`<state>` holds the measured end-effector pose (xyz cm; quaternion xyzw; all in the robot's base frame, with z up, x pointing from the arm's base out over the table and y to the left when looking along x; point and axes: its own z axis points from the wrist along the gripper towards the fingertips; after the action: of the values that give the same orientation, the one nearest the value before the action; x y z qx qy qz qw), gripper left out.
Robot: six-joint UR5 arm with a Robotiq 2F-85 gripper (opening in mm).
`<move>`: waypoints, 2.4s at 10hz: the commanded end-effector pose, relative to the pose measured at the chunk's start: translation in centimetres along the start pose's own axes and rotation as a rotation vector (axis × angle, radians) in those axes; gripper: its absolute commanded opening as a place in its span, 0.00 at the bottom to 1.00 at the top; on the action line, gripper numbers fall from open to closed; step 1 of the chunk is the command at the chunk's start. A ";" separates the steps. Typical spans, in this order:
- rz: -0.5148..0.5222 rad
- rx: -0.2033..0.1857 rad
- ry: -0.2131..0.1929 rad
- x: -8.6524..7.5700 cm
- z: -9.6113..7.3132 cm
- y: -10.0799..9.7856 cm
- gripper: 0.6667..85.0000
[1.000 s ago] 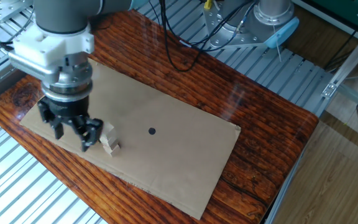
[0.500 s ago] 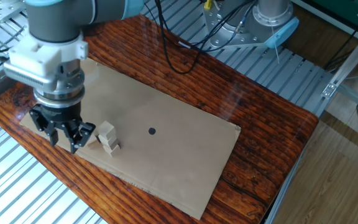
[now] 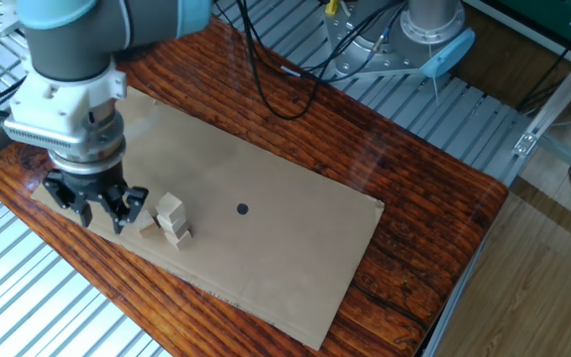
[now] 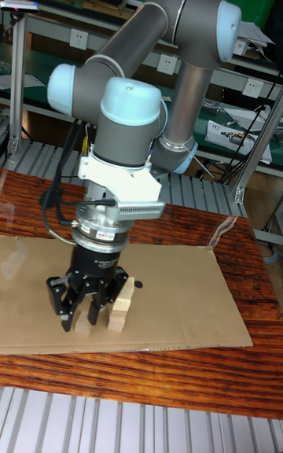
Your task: Stack the blocks in a vertical line of five
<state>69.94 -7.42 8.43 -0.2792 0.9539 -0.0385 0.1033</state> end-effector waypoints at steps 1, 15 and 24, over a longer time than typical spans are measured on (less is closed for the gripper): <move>-0.057 -0.018 0.027 1.8 -0.8 -0.4 0.49; -0.325 -0.148 0.055 6.0 1.7 3.5 0.55; -0.373 -0.141 0.001 4.4 4.2 3.9 0.61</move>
<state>64.88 -6.78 3.32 -0.4561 0.8872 0.0064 0.0687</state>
